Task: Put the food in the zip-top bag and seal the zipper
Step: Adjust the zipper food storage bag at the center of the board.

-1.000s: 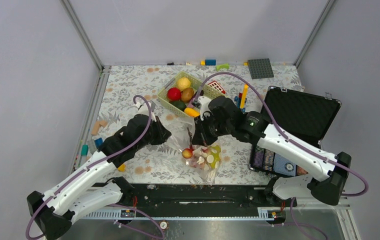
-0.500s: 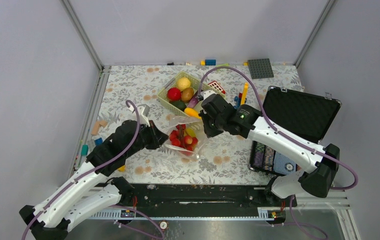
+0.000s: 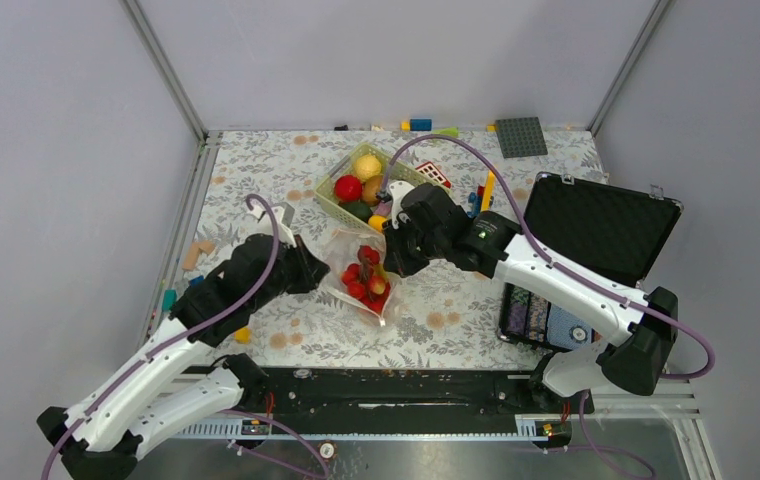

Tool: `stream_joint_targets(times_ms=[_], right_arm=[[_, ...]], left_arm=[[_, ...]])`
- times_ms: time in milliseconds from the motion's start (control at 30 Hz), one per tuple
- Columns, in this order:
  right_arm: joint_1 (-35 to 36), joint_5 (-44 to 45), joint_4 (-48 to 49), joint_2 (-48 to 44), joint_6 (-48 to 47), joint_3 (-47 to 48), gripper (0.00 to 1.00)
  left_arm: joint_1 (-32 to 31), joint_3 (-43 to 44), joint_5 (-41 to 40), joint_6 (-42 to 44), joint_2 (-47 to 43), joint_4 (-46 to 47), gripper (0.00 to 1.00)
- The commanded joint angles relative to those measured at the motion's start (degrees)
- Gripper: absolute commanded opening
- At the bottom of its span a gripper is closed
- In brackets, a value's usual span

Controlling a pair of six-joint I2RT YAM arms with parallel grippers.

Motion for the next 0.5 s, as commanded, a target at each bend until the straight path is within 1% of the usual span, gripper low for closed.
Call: stream_joint_targets(times_ms=[0,67,133,300,400,467], right_arm=[[0.0,-7.9,6.3,-1.8,-2.4,0.4,0.01],[-0.1,-8.4,6.6,-1.8,-2.9,1.0,0.02],[-0.1,-7.0,6.7,-1.3,-3.2,1.4,0.04],[-0.9,-5.8,7.8,2.4,-3.1,1.8,0.09],[-1.0,-6.2,12.5,4.5,-2.1,-0.4,0.1],[-1.2,-6.0,14.5,6.2,-1.5,-1.3,0.12]], left_arm=[[0.1,8.0,-8.6,-0.9,-2.2,-3.6,0.0],[0.1,10.5,-11.6,-1.1,-2.4,-6.3,0.0],[0.1,12.6,-14.8,-1.6,-2.6,-8.9,0.0],[0.1,14.7,-20.0,-2.5,-1.9,-12.6,0.0],[0.1,14.0,-20.9,-3.2,-0.5,-12.1,0.0],[0.1,12.7,-20.5,-2.9,1.1,-9.9,0.0]])
